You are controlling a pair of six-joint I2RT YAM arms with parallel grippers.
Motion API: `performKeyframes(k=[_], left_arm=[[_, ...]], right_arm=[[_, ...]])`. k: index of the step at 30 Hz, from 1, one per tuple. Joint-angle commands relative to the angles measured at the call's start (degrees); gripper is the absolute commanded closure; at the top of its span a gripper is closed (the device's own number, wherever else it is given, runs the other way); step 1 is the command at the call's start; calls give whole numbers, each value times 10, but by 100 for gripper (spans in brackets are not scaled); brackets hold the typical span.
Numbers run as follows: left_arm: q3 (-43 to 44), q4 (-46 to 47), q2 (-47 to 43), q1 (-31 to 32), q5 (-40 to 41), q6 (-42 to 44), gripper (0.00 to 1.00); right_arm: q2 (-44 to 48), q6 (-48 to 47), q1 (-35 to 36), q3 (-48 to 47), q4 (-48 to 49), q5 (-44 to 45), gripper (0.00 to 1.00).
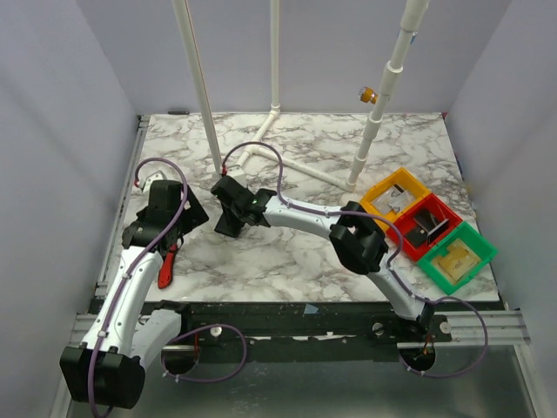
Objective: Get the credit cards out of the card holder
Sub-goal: Move the card holder to the center of the board.
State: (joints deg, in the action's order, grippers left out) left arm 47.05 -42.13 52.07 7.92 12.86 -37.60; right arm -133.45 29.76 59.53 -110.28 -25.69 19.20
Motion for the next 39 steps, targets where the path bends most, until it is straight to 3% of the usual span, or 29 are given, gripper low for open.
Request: performKeyframes(k=[1, 11, 17, 21, 33, 39], left_arm=[[-4, -11, -18, -9, 1, 3, 1], [-10, -12, -22, -12, -5, 3, 2], [-20, 5, -12, -12, -34, 12, 1], [-32, 17, 7, -12, -57, 7, 2], [-90, 103, 39, 14, -154, -9, 2], [-100, 144, 96, 48, -164, -11, 13]], right_arm=[[-38, -12, 14, -50, -57, 39, 55], [-76, -23, 29, -79, -95, 79, 66], [-39, -29, 29, -13, -61, 71, 90], [25, -46, 29, 70, -3, 63, 99], [196, -100, 25, 290, 151, -28, 99], [261, -100, -7, 377, 198, -70, 99]])
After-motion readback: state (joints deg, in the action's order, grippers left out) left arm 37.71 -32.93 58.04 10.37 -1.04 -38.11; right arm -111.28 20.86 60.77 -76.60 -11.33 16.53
